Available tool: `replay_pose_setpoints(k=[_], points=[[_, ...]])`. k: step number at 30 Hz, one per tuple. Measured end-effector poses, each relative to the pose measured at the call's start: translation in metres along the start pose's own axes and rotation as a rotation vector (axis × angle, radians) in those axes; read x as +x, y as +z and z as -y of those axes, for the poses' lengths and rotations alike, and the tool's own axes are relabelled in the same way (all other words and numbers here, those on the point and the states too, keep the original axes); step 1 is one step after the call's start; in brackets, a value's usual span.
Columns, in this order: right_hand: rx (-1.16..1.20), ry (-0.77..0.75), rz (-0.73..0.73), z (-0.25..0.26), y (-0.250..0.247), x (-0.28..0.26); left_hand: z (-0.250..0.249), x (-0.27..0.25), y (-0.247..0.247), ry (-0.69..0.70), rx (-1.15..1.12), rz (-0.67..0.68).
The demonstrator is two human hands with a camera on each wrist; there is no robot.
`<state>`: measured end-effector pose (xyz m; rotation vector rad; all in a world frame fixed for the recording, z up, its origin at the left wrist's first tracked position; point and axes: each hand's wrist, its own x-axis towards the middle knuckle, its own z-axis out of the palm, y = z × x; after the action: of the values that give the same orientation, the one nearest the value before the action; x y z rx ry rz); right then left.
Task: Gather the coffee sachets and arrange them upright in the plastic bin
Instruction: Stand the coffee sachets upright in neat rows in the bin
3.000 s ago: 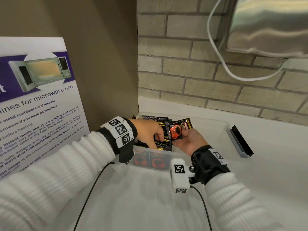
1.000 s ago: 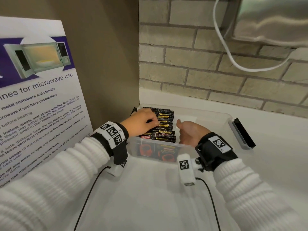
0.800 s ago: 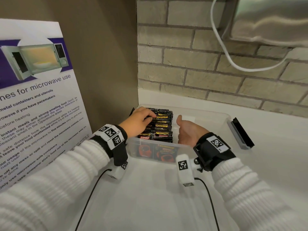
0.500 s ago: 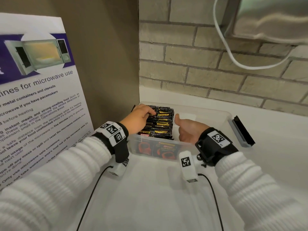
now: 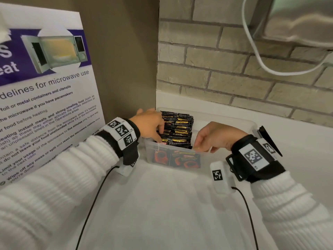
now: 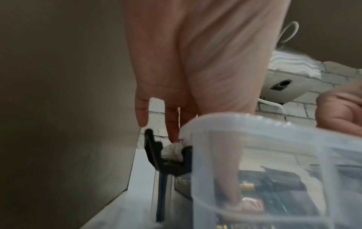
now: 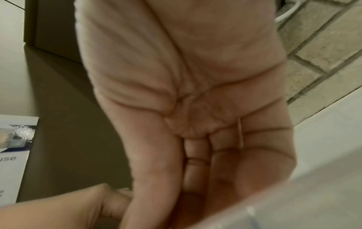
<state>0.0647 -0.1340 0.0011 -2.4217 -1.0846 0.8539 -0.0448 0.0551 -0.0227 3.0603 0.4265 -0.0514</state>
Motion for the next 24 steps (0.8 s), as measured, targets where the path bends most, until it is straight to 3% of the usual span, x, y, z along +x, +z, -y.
replay_pose_setpoints(k=[7,15,20,24], points=[[-0.028,-0.051,0.062,0.009,0.007,-0.003,-0.003,0.002,0.002,0.001,-0.017,0.023],[0.129,-0.11,-0.197,0.008,-0.007,-0.013,-0.001,-0.001,0.005,-0.004,-0.048,-0.027],[0.432,-0.304,-0.427,0.024,-0.023,-0.016,-0.001,0.002,0.001,-0.018,-0.084,0.02],[0.444,-0.334,-0.388,0.043,0.004,0.01,0.002,0.003,-0.008,-0.051,-0.293,-0.023]])
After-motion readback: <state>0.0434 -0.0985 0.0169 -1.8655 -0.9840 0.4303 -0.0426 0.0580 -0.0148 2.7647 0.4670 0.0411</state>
